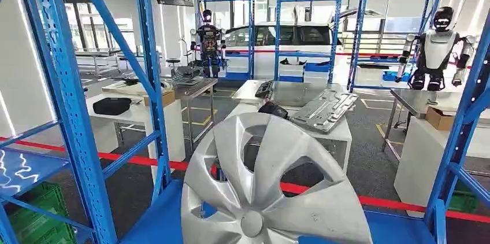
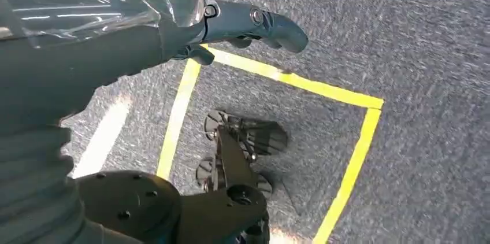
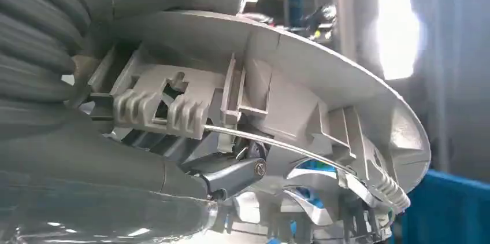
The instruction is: Take the parts from the cabinet and place them on the table.
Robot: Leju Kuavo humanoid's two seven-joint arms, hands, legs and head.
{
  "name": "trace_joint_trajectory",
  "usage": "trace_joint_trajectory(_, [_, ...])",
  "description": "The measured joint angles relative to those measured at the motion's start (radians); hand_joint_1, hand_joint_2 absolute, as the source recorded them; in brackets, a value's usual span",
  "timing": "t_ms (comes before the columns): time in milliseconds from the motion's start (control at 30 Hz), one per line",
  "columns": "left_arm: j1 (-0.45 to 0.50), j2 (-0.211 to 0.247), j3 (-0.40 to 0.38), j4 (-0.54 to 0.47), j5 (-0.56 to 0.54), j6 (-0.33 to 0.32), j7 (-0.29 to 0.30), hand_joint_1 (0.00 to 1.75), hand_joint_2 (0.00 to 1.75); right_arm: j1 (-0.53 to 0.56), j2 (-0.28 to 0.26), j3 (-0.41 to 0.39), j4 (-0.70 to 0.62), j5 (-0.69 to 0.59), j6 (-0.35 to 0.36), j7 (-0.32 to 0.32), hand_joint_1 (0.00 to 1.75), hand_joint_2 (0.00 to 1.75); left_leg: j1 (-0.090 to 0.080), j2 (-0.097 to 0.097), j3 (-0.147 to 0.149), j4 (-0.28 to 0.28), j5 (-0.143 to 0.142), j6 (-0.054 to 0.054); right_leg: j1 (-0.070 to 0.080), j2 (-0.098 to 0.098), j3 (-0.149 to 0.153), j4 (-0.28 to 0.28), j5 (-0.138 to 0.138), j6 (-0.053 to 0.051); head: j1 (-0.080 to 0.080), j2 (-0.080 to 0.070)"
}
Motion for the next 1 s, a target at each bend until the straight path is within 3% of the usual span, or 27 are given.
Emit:
trace_joint_trajectory(67, [0.002,0.000,0.000,-0.005,0.011,0.013,-0.002,0.00,1.75,0.004,0.006,0.000,-0.004,-0.016,0.012,0.012,1.75,1.75,0.004,0.001,0.001,-0.003,0.003,-0.010,0.006,0.001,-0.001,0.000,0.002,-0.011,-0.002,0.000])
trace_joint_trajectory(100, [0.002,0.002,0.001,-0.007,0.013,0.015,-0.002,0.00,1.75,0.004,0.008,0.000,-0.007,-0.019,0.016,0.015,1.75,1.75,0.004,0.001,-0.001,0.000,0.000,-0.015,-0.006,0.001,0.001,-0.005,0.007,-0.018,-0.001,0.000])
trace_joint_trajectory(133, [0.004,0.002,0.001,-0.010,0.013,0.015,-0.002,0.00,1.75,0.004,0.012,0.000,-0.010,-0.020,0.018,0.018,1.75,1.75,0.007,0.000,-0.012,0.017,-0.015,-0.022,-0.007,0.002,0.004,-0.006,0.008,-0.021,-0.001,0.000])
trace_joint_trajectory(167, [0.004,0.002,0.001,-0.012,0.013,0.016,-0.002,0.00,1.75,0.005,0.016,0.001,-0.013,-0.023,0.019,0.018,1.75,1.75,0.009,0.001,-0.030,0.064,-0.048,-0.028,-0.008,0.001,0.005,-0.006,0.006,-0.025,-0.005,0.000])
trace_joint_trajectory(233, [0.005,0.006,0.001,-0.013,0.013,0.018,-0.002,0.00,1.75,0.006,0.022,0.001,-0.016,-0.024,0.021,0.018,1.75,1.75,0.016,0.002,-0.104,0.225,-0.123,-0.039,-0.007,0.001,0.004,-0.006,0.006,-0.025,-0.005,0.000])
trace_joint_trajectory(267, [0.006,0.006,0.001,-0.013,0.013,0.018,-0.002,0.00,1.75,0.008,0.023,0.001,-0.016,-0.024,0.021,0.018,1.75,1.75,0.018,0.002,-0.138,0.298,-0.146,-0.042,-0.007,0.001,0.004,-0.005,0.006,-0.025,-0.006,0.000])
trace_joint_trajectory(300, [0.008,0.006,0.001,-0.014,0.013,0.018,-0.002,0.00,1.75,0.011,0.023,0.002,-0.016,-0.024,0.021,0.019,1.75,1.75,0.019,0.003,-0.149,0.319,-0.143,-0.043,-0.007,0.001,0.004,-0.005,0.006,-0.025,-0.006,0.000])
trace_joint_trajectory(333, [0.008,0.006,0.001,-0.014,0.013,0.018,-0.002,0.00,1.75,0.013,0.023,0.002,-0.016,-0.024,0.021,0.019,1.75,1.75,0.020,0.004,-0.137,0.289,-0.119,-0.042,-0.007,0.001,0.005,-0.005,0.005,-0.025,-0.005,0.000])
trace_joint_trajectory(367, [0.008,0.006,0.001,-0.014,0.013,0.018,-0.002,0.00,1.75,0.014,0.023,0.002,-0.016,-0.024,0.021,0.020,1.75,1.75,0.020,0.004,-0.104,0.222,-0.081,-0.040,-0.007,0.002,0.006,-0.005,0.005,-0.025,-0.006,0.000])
trace_joint_trajectory(433, [0.007,0.008,0.002,-0.015,0.013,0.018,-0.002,0.00,1.75,0.014,0.026,0.002,-0.019,-0.024,0.021,0.020,1.75,1.75,0.019,0.004,-0.006,0.036,-0.001,-0.030,-0.006,0.004,0.009,-0.006,0.005,-0.024,-0.006,0.000])
trace_joint_trajectory(467, [0.006,0.010,0.002,-0.015,0.013,0.018,-0.002,0.00,1.75,0.014,0.027,0.001,-0.021,-0.024,0.021,0.020,1.75,1.75,0.013,0.003,0.012,0.001,-0.019,-0.026,-0.002,0.004,0.007,-0.006,0.005,-0.023,-0.005,0.000])
trace_joint_trajectory(567, [0.008,0.011,0.002,-0.016,0.014,0.018,-0.002,0.00,1.75,0.015,0.030,0.002,-0.022,-0.024,0.022,0.021,1.75,1.75,0.005,0.003,0.010,0.000,-0.013,-0.014,-0.003,0.004,0.002,-0.010,0.009,-0.004,-0.004,0.000])
trace_joint_trajectory(633, [0.008,0.012,0.002,-0.017,0.014,0.020,-0.002,0.00,1.75,0.015,0.030,0.001,-0.024,-0.029,0.025,0.025,1.75,1.75,0.015,0.004,0.019,-0.020,0.001,0.005,-0.002,0.003,-0.005,-0.004,0.003,0.005,-0.003,0.000])
trace_joint_trajectory(667, [0.007,0.010,0.002,-0.019,0.016,0.021,0.001,0.00,1.75,0.014,0.031,0.000,-0.026,-0.033,0.028,0.027,1.75,1.75,0.014,0.004,0.019,-0.022,0.003,0.009,-0.001,0.003,-0.022,0.034,-0.021,0.001,-0.002,0.000])
trace_joint_trajectory(733, [0.007,0.010,0.002,-0.019,0.025,0.008,0.024,0.00,1.75,0.015,0.031,0.001,-0.027,-0.036,0.037,0.037,1.75,1.75,0.013,0.004,0.017,-0.022,0.003,0.013,-0.001,0.002,-0.100,0.198,-0.091,-0.008,0.000,0.000])
trace_joint_trajectory(767, [0.007,0.010,0.002,-0.019,0.034,-0.005,0.042,0.00,1.75,0.016,0.032,0.003,-0.027,-0.036,0.040,0.044,1.75,1.75,0.012,0.005,0.016,-0.022,0.003,0.014,-0.001,0.003,-0.140,0.283,-0.118,-0.008,0.000,0.000])
trace_joint_trajectory(800, [0.008,0.009,0.002,-0.019,0.035,-0.016,0.055,0.00,1.75,0.018,0.032,0.004,-0.027,-0.035,0.041,0.048,1.75,1.75,0.011,0.004,0.016,-0.022,0.003,0.014,-0.002,0.002,-0.161,0.323,-0.123,-0.003,0.000,0.000])
trace_joint_trajectory(833, [0.008,0.008,0.002,-0.019,0.036,-0.023,0.060,0.00,1.75,0.020,0.032,0.004,-0.027,-0.036,0.041,0.050,1.75,1.75,0.011,0.003,0.016,-0.022,0.003,0.013,-0.002,0.002,-0.155,0.308,-0.111,0.004,0.000,0.000])
trace_joint_trajectory(867, [0.008,0.006,0.002,-0.019,0.037,-0.025,0.063,0.00,1.75,0.020,0.033,0.004,-0.027,-0.036,0.042,0.051,1.75,1.75,0.011,0.002,0.017,-0.021,0.003,0.013,-0.003,0.002,-0.123,0.243,-0.081,0.013,0.000,0.000])
trace_joint_trajectory(933, [0.007,0.004,0.002,-0.019,0.042,-0.027,0.065,0.00,1.75,0.020,0.036,0.005,-0.027,-0.037,0.042,0.052,1.75,1.75,0.011,-0.001,0.020,-0.018,0.000,0.009,-0.004,-0.001,-0.023,0.045,-0.008,0.025,0.001,0.000])
trace_joint_trajectory(967, [0.007,0.004,0.002,-0.019,0.042,-0.027,0.066,0.00,1.75,0.019,0.037,0.005,-0.028,-0.037,0.043,0.052,1.75,1.75,0.006,-0.001,0.017,-0.012,-0.003,0.004,-0.002,-0.003,-0.003,-0.008,-0.001,0.014,0.001,0.000])
trace_joint_trajectory(1000, [0.007,0.004,0.003,-0.019,0.042,-0.027,0.066,0.00,1.75,0.020,0.039,0.005,-0.029,-0.037,0.045,0.052,1.75,1.75,0.002,-0.002,0.014,-0.010,-0.005,-0.001,-0.001,-0.002,0.004,-0.010,0.006,0.004,0.000,0.000])
